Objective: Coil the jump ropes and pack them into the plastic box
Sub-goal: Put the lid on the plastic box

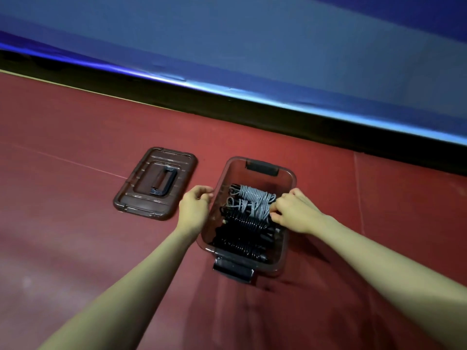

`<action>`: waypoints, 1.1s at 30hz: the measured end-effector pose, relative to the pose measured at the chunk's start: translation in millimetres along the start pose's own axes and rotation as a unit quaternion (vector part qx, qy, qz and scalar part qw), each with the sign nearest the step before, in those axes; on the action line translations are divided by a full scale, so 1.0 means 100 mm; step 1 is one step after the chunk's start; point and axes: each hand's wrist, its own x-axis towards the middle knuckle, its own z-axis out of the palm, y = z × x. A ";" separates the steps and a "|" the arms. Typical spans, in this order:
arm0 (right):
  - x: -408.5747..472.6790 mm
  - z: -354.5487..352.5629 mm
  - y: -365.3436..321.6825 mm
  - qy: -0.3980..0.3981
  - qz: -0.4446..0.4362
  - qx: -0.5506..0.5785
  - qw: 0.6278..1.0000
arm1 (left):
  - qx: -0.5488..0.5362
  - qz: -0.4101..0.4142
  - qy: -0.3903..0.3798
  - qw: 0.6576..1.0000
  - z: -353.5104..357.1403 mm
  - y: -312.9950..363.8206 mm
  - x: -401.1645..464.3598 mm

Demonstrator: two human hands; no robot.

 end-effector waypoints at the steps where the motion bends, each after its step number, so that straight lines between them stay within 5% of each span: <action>1: 0.01 -0.04 -0.05 0.006 0.007 0.045 0.999 | -0.003 -0.001 0.002 1.000 -0.04 -0.02 0.06; 6: 0.18 -0.29 -0.43 0.077 0.030 0.340 0.937 | -0.001 -0.018 0.055 0.998 -0.37 -0.11 0.40; 10: 0.52 -0.39 -0.82 0.094 0.050 0.448 0.888 | 0.020 -0.013 0.122 0.992 -0.80 -0.19 0.69; 15: 1.13 -0.35 -1.40 0.065 0.108 0.659 0.742 | 0.072 -0.034 0.197 0.977 -1.34 -0.49 1.19; 23: 1.83 0.08 -2.01 -0.025 0.293 0.768 0.569 | 0.234 -0.101 0.112 0.960 -1.72 -1.17 1.62; 26: 1.89 0.22 -2.14 -0.025 0.342 0.761 0.550 | 0.242 -0.109 0.057 0.962 -1.71 -1.37 1.61; 33: 1.92 0.44 -2.25 -0.039 0.363 0.742 0.562 | 0.263 -0.183 0.064 0.945 -1.73 -1.35 1.71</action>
